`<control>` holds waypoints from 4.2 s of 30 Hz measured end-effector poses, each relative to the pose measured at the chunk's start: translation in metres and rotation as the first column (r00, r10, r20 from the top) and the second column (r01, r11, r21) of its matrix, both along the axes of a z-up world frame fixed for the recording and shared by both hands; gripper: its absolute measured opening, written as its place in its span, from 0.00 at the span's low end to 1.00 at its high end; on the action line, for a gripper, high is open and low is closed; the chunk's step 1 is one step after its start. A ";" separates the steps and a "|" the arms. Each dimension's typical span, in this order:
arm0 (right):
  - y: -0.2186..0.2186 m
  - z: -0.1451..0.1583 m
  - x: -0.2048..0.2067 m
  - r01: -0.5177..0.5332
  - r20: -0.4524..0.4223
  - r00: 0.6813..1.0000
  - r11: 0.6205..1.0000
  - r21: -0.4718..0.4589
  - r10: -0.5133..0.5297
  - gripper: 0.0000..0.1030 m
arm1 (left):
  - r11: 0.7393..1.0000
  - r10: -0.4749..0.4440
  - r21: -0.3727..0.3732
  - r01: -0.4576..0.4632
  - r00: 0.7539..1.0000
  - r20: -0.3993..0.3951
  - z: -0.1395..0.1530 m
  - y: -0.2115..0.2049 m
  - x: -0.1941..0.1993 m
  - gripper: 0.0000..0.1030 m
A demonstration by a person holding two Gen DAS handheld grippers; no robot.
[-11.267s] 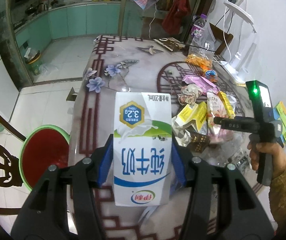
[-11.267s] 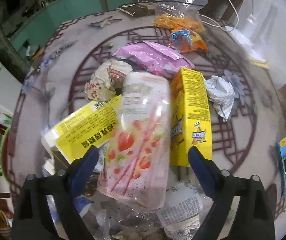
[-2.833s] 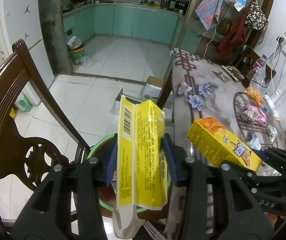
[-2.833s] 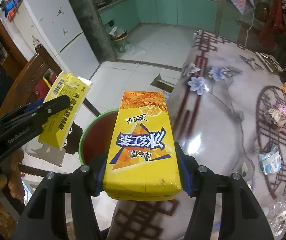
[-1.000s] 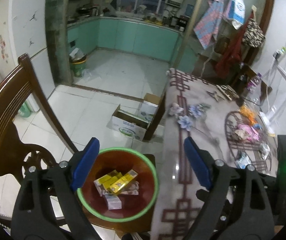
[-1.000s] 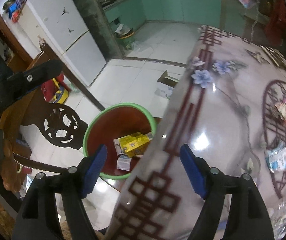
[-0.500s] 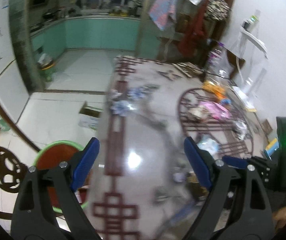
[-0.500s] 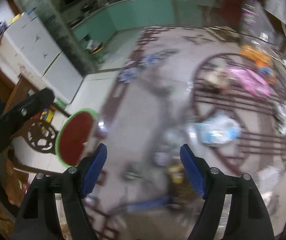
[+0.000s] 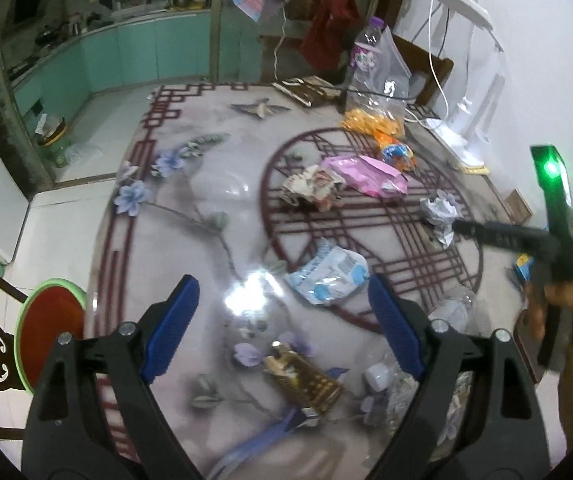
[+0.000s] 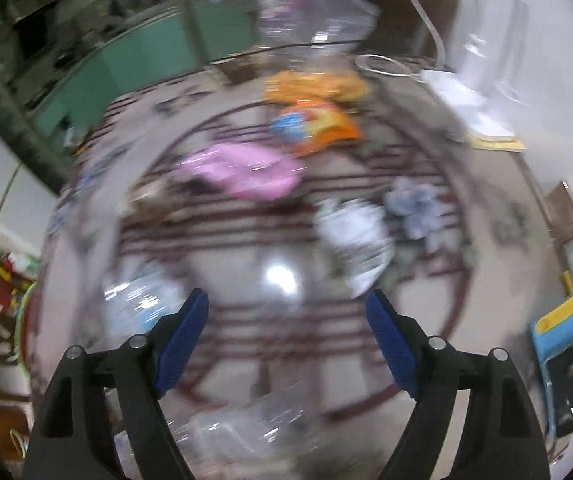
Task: Collect trash
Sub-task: 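Grasp the white wrapper with the left gripper while the right grasps crumpled paper, then carry the wrapper and crumpled paper over the red bucket with both grippers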
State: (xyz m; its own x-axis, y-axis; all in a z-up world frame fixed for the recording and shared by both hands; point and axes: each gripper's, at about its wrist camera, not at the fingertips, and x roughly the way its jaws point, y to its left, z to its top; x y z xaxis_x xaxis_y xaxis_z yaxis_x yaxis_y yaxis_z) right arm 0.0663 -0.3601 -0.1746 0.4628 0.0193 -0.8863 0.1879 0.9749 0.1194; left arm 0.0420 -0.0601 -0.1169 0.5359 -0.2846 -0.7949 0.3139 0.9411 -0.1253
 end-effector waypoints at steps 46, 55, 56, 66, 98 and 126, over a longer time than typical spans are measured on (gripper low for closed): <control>0.020 0.003 0.022 -0.094 0.049 0.995 0.991 0.099 0.089 0.52 | 0.990 -0.124 0.076 0.119 0.991 0.054 -0.021 -0.077 0.045 0.25; 0.074 0.060 -0.009 -0.178 0.171 0.973 0.978 0.109 0.158 0.52 | 1.000 0.018 -0.021 -0.016 0.995 0.101 0.023 -0.025 0.012 0.25; 0.080 0.065 -0.012 -0.184 0.183 0.970 0.977 0.104 0.163 0.52 | 0.999 0.029 -0.021 -0.027 0.993 0.114 0.028 -0.019 0.008 0.25; 0.120 0.085 -0.027 -0.249 0.229 0.947 0.964 0.089 0.224 0.53 | 0.988 0.152 -0.027 -0.150 0.973 0.176 0.057 0.027 -0.013 0.25; 0.268 0.091 -0.030 -0.308 0.194 0.935 0.951 0.028 0.297 0.53 | 0.972 0.230 -0.077 -0.221 0.962 0.145 0.054 0.181 -0.004 0.25; 0.380 0.087 -0.022 -0.381 0.181 0.911 0.924 0.028 0.370 0.53 | 0.960 0.279 -0.060 -0.273 0.951 0.131 0.047 0.283 0.001 0.25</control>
State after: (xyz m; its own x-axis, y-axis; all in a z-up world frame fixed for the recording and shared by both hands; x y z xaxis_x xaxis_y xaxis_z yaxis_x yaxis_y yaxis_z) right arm 0.0439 0.0203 -0.0877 0.5534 0.2730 -0.7869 -0.2185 0.9592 0.1792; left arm 0.0431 0.2232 -0.0702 0.7010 -0.1404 -0.6992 0.0596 0.9885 -0.1388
